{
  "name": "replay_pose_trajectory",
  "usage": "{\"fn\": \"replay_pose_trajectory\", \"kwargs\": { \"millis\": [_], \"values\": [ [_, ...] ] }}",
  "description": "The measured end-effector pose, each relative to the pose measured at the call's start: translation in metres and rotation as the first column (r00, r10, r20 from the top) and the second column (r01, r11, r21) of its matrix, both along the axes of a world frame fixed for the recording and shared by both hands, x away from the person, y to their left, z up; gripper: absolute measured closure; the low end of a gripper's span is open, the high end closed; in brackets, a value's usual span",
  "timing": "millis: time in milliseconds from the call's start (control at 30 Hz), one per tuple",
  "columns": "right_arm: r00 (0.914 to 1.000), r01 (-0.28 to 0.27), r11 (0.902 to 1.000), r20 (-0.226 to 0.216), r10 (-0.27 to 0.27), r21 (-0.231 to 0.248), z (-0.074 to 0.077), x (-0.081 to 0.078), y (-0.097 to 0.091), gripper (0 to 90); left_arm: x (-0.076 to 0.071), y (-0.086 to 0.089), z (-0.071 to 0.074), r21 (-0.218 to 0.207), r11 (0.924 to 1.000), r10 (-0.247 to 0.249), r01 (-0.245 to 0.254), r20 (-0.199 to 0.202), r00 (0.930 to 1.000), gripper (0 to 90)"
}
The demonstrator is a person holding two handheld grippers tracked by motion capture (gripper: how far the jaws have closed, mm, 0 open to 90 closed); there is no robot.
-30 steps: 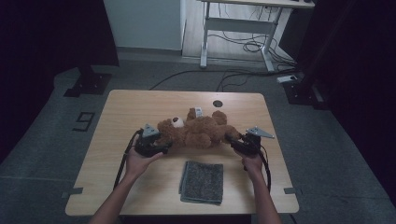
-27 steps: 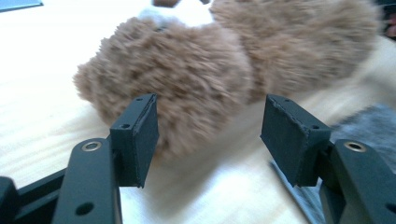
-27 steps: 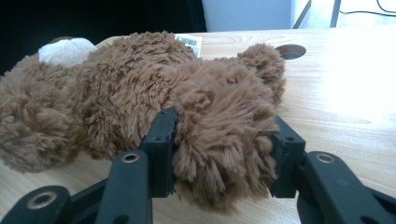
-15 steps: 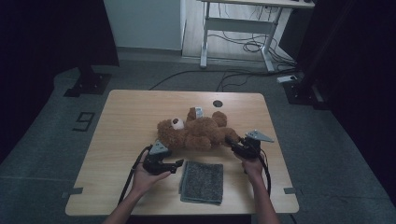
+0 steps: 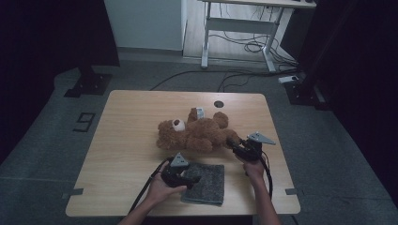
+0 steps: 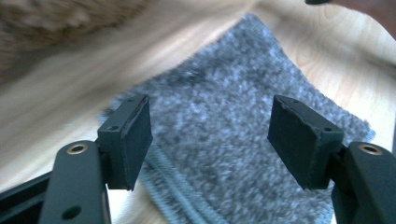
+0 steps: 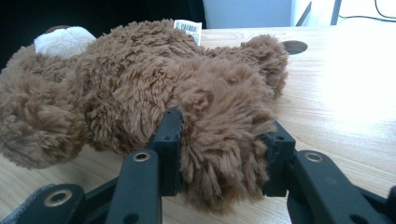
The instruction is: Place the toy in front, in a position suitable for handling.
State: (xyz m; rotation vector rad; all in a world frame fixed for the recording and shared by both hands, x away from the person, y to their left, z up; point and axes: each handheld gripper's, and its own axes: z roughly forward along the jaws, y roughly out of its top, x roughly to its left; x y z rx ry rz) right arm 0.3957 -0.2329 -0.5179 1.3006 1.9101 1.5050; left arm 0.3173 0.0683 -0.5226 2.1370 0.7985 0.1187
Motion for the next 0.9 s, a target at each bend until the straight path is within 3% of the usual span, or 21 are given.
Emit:
{"fn": "replay_pose_trajectory", "kwargs": {
  "millis": [133,333,433,567,667,900],
  "values": [
    [1.0,0.001,1.0,-0.002,-0.001,-0.001,-0.001,0.0,0.0,59.6,-0.007,-0.011,-0.004,0.013,0.9992,-0.038,0.038,-0.011,0.9992,25.5],
    [1.0,0.0,1.0,-0.004,0.0,-0.001,-0.001,0.0,0.0,59.6,-0.016,-0.023,-0.013,0.05,0.9981,-0.036,0.036,-0.015,0.9992,20.3],
    [1.0,-0.001,1.0,-0.002,0.001,-0.002,-0.002,-0.001,0.0,59.6,-0.017,-0.026,-0.017,0.074,0.997,-0.023,0.024,-0.004,0.9997,20.2],
    [1.0,-0.002,1.0,-0.002,0.002,-0.002,-0.002,0.0,-0.001,59.6,-0.021,-0.029,-0.022,0.112,0.9931,-0.039,0.034,0.042,0.9983,19.4],
    [1.0,-0.002,1.0,-0.002,0.002,-0.003,-0.002,0.0,-0.001,59.6,-0.024,-0.028,-0.025,0.13,0.9911,-0.04,0.027,0.091,0.9951,23.6],
    [1.0,0.0,1.0,-0.004,0.0,-0.003,-0.002,-0.001,-0.001,59.6,-0.024,-0.019,-0.025,0.124,0.9922,-0.02,0.007,0.103,0.9945,37.8]
  ]
}}
